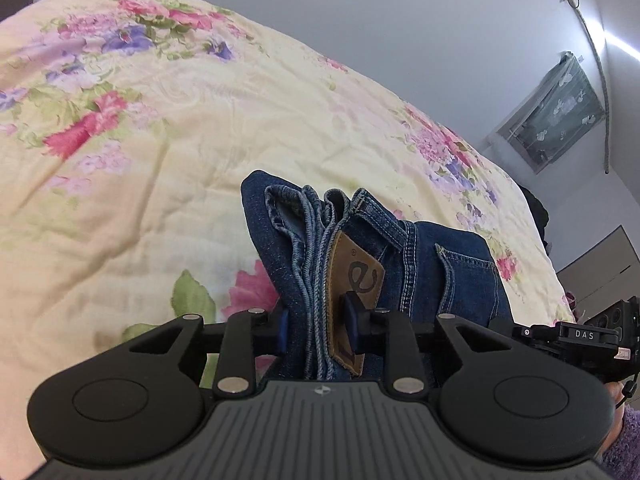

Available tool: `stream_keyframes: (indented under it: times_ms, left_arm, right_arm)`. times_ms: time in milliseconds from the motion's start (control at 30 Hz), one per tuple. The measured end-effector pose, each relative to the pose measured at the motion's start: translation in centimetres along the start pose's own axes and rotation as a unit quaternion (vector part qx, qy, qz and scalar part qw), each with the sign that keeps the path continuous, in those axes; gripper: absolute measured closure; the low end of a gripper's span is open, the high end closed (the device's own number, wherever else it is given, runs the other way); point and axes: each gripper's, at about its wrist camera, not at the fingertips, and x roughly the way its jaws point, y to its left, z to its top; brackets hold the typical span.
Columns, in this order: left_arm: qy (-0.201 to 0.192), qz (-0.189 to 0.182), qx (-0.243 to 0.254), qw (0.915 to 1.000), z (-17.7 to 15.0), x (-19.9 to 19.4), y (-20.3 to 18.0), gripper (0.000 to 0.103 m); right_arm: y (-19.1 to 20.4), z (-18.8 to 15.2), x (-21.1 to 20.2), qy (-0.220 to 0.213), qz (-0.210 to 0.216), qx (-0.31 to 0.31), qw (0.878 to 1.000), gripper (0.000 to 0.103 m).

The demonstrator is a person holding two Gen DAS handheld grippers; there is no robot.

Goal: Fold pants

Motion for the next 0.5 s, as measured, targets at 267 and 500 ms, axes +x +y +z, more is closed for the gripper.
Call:
stream_keyframes:
  times_ms: [267,500]
  left_arm:
    - [-0.016,0.047,-0.015,0.9986,-1.4,-3.7,2.9,0.074]
    - [0.0,0.041,-0.024,0.9989,-2.8,-0.3,5.2,0.074]
  right_arm:
    - [2.7,-3.7,3.1,0.02,0.032,-0.013,0.999,0.085]
    - [0.7,-4.8,5.2,0.018,0.011,0.002,1.0,0.085]
